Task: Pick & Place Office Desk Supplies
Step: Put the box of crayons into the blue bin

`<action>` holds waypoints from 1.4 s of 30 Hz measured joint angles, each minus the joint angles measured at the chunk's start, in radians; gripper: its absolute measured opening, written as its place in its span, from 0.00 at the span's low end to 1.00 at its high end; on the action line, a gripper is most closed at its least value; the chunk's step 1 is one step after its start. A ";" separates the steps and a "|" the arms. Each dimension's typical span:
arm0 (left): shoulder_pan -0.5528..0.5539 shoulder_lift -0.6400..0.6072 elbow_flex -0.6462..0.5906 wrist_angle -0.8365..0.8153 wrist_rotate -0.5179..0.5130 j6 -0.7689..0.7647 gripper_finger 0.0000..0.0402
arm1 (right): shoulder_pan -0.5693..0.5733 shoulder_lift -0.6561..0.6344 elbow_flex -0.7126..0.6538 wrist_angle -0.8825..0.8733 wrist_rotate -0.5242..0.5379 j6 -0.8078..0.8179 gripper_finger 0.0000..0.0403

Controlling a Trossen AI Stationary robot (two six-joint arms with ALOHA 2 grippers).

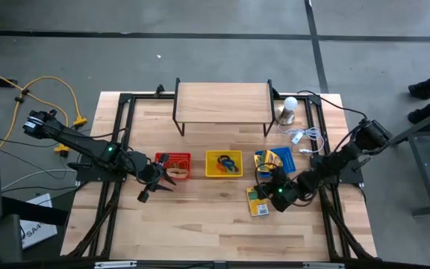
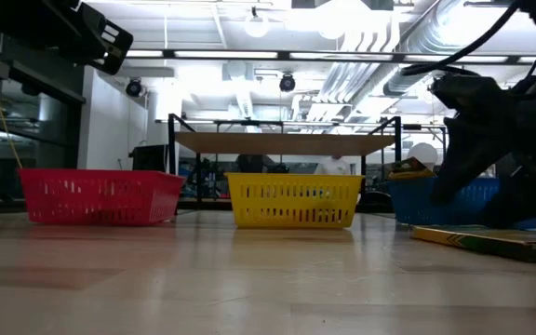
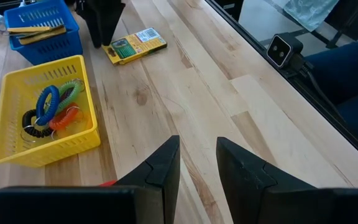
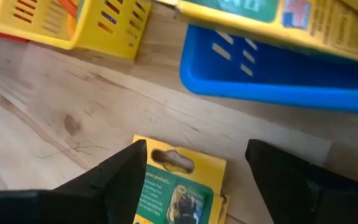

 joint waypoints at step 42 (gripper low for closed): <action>0.000 0.000 0.000 0.000 0.000 0.000 0.25 | -0.006 -0.001 0.002 0.223 -0.267 -0.030 0.67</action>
